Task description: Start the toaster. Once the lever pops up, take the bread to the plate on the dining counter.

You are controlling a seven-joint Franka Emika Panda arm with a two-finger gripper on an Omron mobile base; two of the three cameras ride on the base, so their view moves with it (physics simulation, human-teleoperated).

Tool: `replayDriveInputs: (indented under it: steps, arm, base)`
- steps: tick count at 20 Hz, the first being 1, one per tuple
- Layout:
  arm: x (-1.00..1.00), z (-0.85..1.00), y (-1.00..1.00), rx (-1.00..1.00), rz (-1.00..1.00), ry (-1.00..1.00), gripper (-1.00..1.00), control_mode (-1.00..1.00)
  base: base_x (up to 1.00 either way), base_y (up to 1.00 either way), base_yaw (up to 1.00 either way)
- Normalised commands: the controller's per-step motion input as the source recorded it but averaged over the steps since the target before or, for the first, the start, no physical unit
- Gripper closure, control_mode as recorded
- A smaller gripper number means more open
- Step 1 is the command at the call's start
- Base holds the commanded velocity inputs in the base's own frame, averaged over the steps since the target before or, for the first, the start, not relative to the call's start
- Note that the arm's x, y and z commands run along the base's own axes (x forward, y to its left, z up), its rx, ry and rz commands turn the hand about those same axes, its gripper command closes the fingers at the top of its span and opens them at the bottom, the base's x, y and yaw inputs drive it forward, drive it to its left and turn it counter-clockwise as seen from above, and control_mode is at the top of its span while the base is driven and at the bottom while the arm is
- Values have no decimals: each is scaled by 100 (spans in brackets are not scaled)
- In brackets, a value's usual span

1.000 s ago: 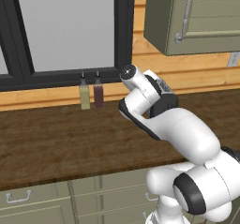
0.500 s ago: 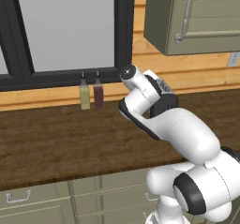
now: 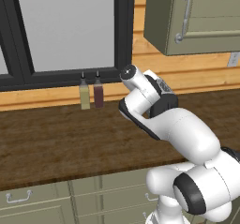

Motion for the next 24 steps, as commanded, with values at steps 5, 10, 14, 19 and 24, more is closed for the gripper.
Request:
replayDriveInputs:
  steps: [5, 10, 14, 19, 24]
  arm:
    - [0, 0, 0, 0, 0, 0, -100, -100]
    - [0, 0, 0, 0, 0, 0, -100, -100]
    - [0, 0, 0, 0, 0, 0, -100, -100]
    - [0, 0, 0, 0, 0, 0, -100, -100]
    - [0, 0, 0, 0, 0, 0, -100, -100]
  base:
    - [0, 0, 0]
    - [0, 0, 0]
    - [0, 0, 0]
    - [0, 0, 0]
    - [0, 0, 0]
